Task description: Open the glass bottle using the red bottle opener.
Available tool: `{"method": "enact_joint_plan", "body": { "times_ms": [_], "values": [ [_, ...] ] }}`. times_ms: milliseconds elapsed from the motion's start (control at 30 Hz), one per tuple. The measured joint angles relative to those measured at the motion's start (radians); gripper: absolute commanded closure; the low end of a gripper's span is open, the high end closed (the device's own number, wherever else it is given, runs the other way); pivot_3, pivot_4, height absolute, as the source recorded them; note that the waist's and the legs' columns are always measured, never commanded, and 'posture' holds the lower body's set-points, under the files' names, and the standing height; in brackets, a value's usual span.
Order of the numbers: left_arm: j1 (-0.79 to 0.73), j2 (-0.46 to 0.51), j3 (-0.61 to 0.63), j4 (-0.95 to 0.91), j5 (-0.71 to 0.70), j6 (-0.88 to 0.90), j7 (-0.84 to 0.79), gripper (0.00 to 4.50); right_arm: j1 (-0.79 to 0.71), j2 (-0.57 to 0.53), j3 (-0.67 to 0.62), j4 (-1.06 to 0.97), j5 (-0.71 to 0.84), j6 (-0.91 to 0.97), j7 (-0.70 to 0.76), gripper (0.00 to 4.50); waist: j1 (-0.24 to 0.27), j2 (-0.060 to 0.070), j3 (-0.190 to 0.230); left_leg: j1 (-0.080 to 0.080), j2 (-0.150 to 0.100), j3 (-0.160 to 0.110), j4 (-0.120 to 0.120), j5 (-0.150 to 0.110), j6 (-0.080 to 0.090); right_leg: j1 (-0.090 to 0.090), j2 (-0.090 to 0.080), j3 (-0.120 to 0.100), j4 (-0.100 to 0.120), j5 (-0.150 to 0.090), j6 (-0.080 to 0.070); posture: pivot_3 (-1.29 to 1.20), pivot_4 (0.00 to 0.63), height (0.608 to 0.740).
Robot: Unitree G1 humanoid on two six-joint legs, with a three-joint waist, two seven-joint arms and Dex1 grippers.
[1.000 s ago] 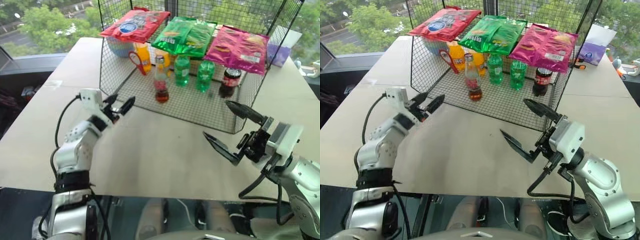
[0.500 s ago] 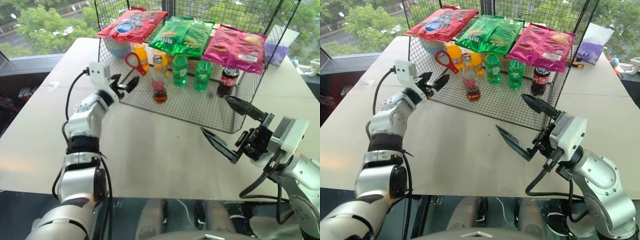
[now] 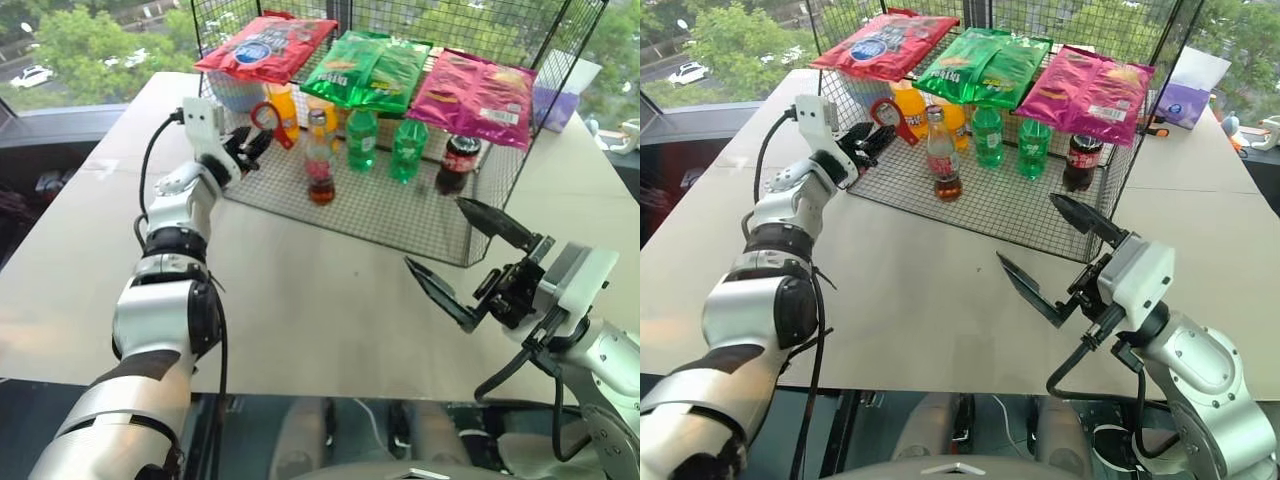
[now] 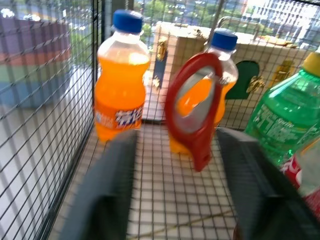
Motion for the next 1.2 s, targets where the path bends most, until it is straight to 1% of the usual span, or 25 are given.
{"method": "enact_joint_plan", "body": {
  "times_ms": [67,100,367,600,867,1133,1167,1200],
  "values": [
    [-0.018,0.000,0.001,0.038,0.009,-0.022,-0.009,4.37,0.003,0.000,0.000,0.000,-0.005,0.000,-0.002,0.00,0.000,0.000,0.000,0.000,0.000,0.000,0.000,0.000,0.000,0.000,0.000,0.000,0.000,0.000,0.000,0.00,0.150,0.740],
    [-0.019,0.000,0.001,0.041,0.009,-0.024,-0.012,4.45,0.004,0.000,0.000,-0.001,-0.006,0.000,-0.002,0.00,0.000,0.000,0.000,0.000,0.000,0.000,0.000,0.000,0.000,0.000,0.000,0.000,0.000,0.000,0.000,0.00,0.150,0.740],
    [-0.026,0.009,0.010,0.075,0.019,-0.052,-0.076,4.45,0.012,0.000,0.001,-0.002,-0.029,0.001,-0.011,0.00,0.000,0.000,0.000,0.000,0.000,0.000,0.000,0.000,0.000,0.000,0.000,0.000,0.000,0.000,0.000,0.00,0.150,0.740],
    [-0.026,0.045,0.039,0.075,0.014,-0.040,-0.198,4.45,0.023,0.000,0.009,-0.002,-0.042,0.001,-0.008,0.00,0.000,-0.001,0.000,0.000,0.000,0.000,0.000,0.000,0.000,0.000,0.000,0.000,0.000,0.000,0.000,0.00,0.150,0.740],
    [-0.026,0.087,0.041,0.075,0.007,-0.009,-0.359,4.45,0.039,0.001,0.017,0.005,-0.062,-0.018,0.006,0.00,-0.001,-0.001,0.000,0.000,0.000,0.000,0.000,0.000,0.000,0.000,0.000,0.000,0.000,0.000,0.000,0.00,0.150,0.740],
    [-0.025,0.103,0.048,0.084,0.005,0.005,-0.366,4.45,0.062,0.010,0.022,0.027,-0.080,-0.044,0.019,0.00,-0.001,-0.001,0.000,0.000,0.000,0.000,0.001,0.000,0.000,0.000,0.000,0.000,0.001,0.000,0.000,0.00,0.150,0.740],
    [-0.021,0.103,0.047,0.086,0.009,-0.006,-0.361,3.90,0.063,0.011,0.023,0.029,-0.083,-0.048,0.021,0.00,-0.001,-0.001,0.000,0.000,0.000,0.000,0.001,0.000,0.000,0.000,0.000,0.000,0.001,0.000,0.000,0.00,0.150,0.740],
    [-0.015,0.103,0.046,0.086,0.013,-0.021,-0.355,3.55,0.064,0.011,0.023,0.031,-0.085,-0.052,0.021,0.00,-0.001,-0.001,0.000,0.000,0.000,0.000,0.001,0.000,0.000,0.000,0.000,0.000,0.001,0.000,0.000,0.00,0.150,0.740]
  ]
}}
